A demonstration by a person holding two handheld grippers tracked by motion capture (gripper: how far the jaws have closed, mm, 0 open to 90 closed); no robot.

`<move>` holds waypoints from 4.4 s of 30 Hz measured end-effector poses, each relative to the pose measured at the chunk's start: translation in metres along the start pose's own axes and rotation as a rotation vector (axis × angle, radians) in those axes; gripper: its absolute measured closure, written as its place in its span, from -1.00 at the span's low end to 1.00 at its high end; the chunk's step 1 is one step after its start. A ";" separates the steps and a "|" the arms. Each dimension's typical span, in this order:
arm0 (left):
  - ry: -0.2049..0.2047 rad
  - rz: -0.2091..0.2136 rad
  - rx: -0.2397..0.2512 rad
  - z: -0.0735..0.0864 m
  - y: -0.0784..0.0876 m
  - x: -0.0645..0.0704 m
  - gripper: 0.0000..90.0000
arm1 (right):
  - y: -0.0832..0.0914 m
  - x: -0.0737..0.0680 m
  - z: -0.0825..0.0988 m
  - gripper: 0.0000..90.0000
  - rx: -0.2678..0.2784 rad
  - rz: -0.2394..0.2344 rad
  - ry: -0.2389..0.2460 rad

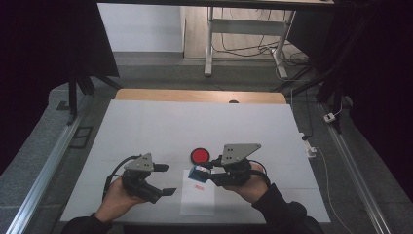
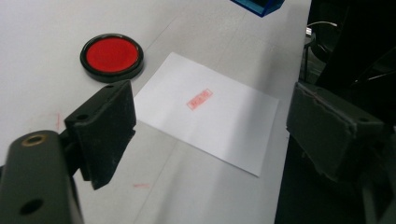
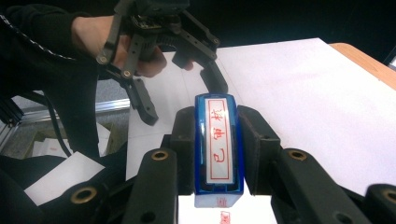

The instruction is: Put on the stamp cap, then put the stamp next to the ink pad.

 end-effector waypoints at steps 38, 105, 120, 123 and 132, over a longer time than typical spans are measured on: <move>0.191 -0.236 0.018 0.052 0.046 -0.006 -0.97 | 0.011 0.011 0.017 0.55 -0.090 0.103 -0.052; 0.225 -0.326 -0.008 0.069 0.063 -0.009 -1.00 | 0.047 0.077 0.117 0.55 -0.349 0.445 -0.263; 0.223 -0.324 -0.014 0.069 0.063 -0.008 -1.00 | 0.042 0.081 0.127 0.54 -0.376 0.438 -0.274; 0.223 -0.324 -0.014 0.069 0.063 -0.008 -1.00 | 0.041 0.081 0.129 0.54 -0.380 0.433 -0.278; 0.222 -0.323 -0.019 0.068 0.062 -0.008 -1.00 | 0.038 0.082 0.133 0.53 -0.403 0.417 -0.292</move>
Point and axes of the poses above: each handheld gripper's, and its own axes: y roughly backward along the jaws, z roughly out of its underside, x roughly to its right, the point moved 2 cm from there along -y, roughly forward along the jaws, and after that the axes turned 10 degrees about y, right-handed, at the moved point
